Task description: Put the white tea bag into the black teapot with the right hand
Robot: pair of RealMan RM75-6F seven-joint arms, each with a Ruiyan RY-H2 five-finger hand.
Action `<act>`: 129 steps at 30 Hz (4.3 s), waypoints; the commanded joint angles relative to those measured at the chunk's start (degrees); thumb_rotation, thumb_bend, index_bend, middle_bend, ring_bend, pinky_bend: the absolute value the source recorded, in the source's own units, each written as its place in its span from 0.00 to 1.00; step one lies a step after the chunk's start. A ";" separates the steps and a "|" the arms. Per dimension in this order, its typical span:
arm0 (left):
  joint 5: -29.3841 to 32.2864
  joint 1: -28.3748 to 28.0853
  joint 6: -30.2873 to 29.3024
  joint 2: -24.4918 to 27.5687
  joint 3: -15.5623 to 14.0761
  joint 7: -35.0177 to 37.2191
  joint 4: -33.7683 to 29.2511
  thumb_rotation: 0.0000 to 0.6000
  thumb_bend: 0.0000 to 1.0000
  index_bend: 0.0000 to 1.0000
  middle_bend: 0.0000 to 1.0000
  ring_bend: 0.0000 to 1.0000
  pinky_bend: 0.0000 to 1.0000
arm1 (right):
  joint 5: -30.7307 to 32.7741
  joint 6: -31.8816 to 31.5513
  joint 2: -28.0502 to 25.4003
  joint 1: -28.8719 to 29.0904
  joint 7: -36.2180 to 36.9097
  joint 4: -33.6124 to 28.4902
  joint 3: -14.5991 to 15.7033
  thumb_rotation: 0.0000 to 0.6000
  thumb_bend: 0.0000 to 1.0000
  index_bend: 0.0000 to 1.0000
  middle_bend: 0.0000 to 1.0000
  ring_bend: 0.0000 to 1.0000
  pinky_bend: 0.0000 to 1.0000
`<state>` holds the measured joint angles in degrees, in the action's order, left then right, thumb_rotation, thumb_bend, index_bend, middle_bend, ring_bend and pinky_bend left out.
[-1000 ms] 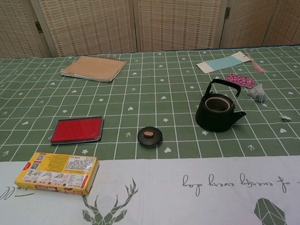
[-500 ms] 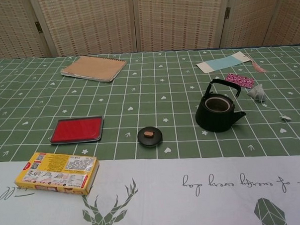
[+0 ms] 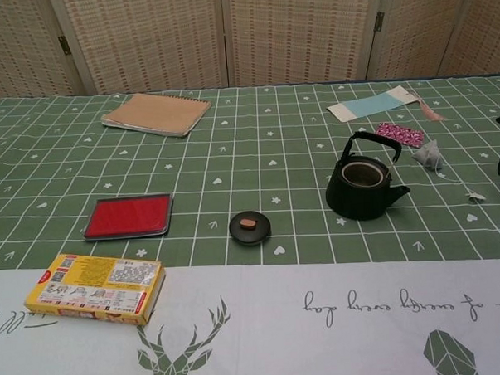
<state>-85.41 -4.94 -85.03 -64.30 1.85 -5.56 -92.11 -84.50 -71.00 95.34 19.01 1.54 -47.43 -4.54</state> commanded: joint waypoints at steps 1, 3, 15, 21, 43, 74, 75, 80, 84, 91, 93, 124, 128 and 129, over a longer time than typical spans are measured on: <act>-0.07 0.04 -0.10 -0.01 0.01 0.14 0.01 1.00 0.39 0.00 0.04 0.04 0.05 | -0.11 0.09 1.10 0.35 1.13 1.56 0.05 1.00 0.43 0.40 0.00 0.00 0.00; -0.01 0.06 -0.04 0.00 0.00 0.18 0.02 1.00 0.39 0.00 0.04 0.04 0.05 | -0.14 0.27 1.69 0.66 1.81 2.45 -0.01 1.00 0.43 0.40 0.00 0.00 0.00; 0.54 -0.03 0.36 -0.04 0.15 -0.53 -0.11 1.00 0.39 0.00 0.04 0.04 0.05 | 0.69 3.06 5.09 1.98 2.66 7.77 -0.05 1.00 0.43 0.41 0.00 0.00 0.00; 0.75 0.00 0.43 -0.11 0.17 -0.65 -0.29 1.00 0.39 0.00 0.04 0.04 0.05 | 0.68 2.94 7.27 2.52 3.22 10.57 -0.23 1.00 0.43 0.41 0.00 0.00 0.00; 0.62 -0.06 0.71 -0.02 0.04 -0.32 -0.25 1.00 0.39 0.00 0.05 0.04 0.05 | 0.86 3.54 13.99 4.51 5.19 20.04 -0.76 1.00 0.43 0.43 0.00 0.00 0.00; 0.09 -0.08 0.47 -0.14 -0.04 -0.11 0.18 1.00 0.39 0.00 0.05 0.04 0.05 | 1.34 3.88 15.82 5.25 7.27 24.36 -1.24 1.00 0.43 0.56 0.00 0.00 0.00; -0.01 -0.06 0.40 -0.17 -0.07 -0.10 0.22 1.00 0.39 0.00 0.05 0.04 0.05 | 1.36 3.85 15.84 5.28 7.32 24.44 -1.27 1.00 0.43 0.57 0.00 0.00 0.00; -0.52 -0.03 0.15 -0.26 -0.20 0.46 0.39 1.00 0.39 0.00 0.05 0.04 0.05 | 1.48 4.01 16.00 5.55 7.40 24.84 -1.44 1.00 0.43 0.60 0.00 0.00 0.00; -0.58 -0.03 0.10 -0.36 -0.21 0.11 0.63 1.00 0.39 0.00 0.05 0.04 0.05 | 1.48 3.68 16.14 5.51 7.08 25.22 -1.46 1.00 0.43 0.62 0.00 0.00 0.00; -1.28 0.12 -0.55 -0.38 -0.28 0.92 0.87 1.00 0.39 0.00 0.05 0.04 0.05 | 1.53 3.43 16.03 5.38 7.17 25.68 -1.49 1.00 0.43 0.66 0.00 0.00 0.00; -1.36 0.14 -0.62 -0.40 -0.30 0.92 0.93 1.00 0.39 0.00 0.05 0.04 0.05 | 1.35 2.60 15.71 5.35 7.40 25.31 -1.49 1.00 0.43 0.66 0.00 0.00 0.00; -0.53 0.53 -1.05 0.29 0.22 2.85 0.51 1.00 0.39 0.00 0.05 0.04 0.05 | -2.88 -9.89 -16.01 8.29 -27.41 -42.65 -6.73 1.00 0.43 0.68 0.00 0.00 0.00; -0.46 0.66 -1.15 0.60 0.26 3.60 0.46 1.00 0.39 0.00 0.05 0.04 0.05 | -2.41 -9.41 -16.54 9.17 -29.57 -46.30 -8.09 1.00 0.43 0.68 0.00 0.00 0.00; -0.46 0.69 -1.19 0.71 0.28 3.88 0.46 1.00 0.39 0.00 0.05 0.04 0.05 | -2.14 -9.10 -16.61 9.47 -30.17 -47.12 -8.43 1.00 0.43 0.68 0.00 0.00 0.00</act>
<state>-85.88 -4.28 -86.19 -63.66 2.11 -1.76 -91.64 -87.00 -80.52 79.09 27.93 -27.74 -93.53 -12.29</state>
